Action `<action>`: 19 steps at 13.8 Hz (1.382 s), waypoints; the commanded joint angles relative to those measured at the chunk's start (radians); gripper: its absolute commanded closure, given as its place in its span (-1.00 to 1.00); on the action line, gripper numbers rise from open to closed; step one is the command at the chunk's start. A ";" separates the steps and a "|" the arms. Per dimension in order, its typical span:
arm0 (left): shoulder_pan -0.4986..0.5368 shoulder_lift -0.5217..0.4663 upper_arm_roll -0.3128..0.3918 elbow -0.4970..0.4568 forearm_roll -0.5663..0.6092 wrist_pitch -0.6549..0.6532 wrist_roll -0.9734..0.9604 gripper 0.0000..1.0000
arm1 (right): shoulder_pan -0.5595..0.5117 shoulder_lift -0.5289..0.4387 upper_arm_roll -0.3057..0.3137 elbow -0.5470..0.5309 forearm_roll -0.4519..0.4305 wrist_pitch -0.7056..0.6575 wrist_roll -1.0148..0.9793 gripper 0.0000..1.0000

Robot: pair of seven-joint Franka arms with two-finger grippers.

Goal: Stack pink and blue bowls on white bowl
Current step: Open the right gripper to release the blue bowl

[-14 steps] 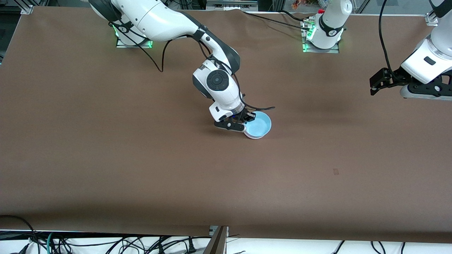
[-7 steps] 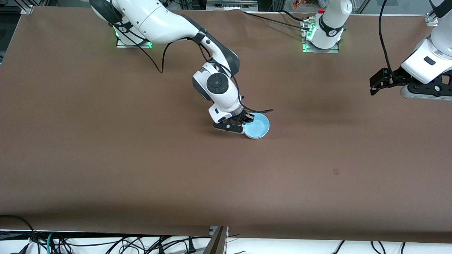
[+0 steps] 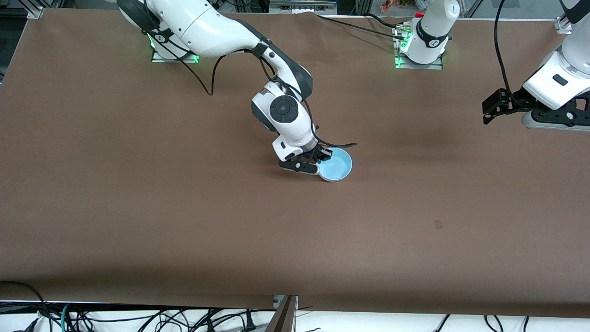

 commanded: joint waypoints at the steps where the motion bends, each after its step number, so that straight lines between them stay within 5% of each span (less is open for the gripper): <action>1: -0.004 -0.011 0.002 -0.005 -0.003 -0.009 0.010 -1.00 | 0.006 0.018 0.002 0.030 -0.004 -0.010 0.016 1.00; 14: -0.004 -0.011 0.004 -0.005 -0.005 -0.011 0.010 -1.00 | 0.006 0.021 0.000 0.027 0.023 -0.031 0.011 1.00; 15: -0.004 -0.011 0.002 -0.005 -0.006 -0.012 0.010 -1.00 | 0.006 0.024 0.002 0.027 0.022 -0.030 0.013 0.43; 16: -0.004 -0.011 0.002 -0.005 -0.008 -0.011 0.010 -1.00 | 0.011 0.027 0.002 0.028 0.013 -0.025 0.011 -0.94; 19: -0.004 -0.011 0.004 -0.005 -0.008 -0.011 0.010 -1.00 | 0.006 0.021 0.003 0.033 0.022 -0.051 0.011 -1.00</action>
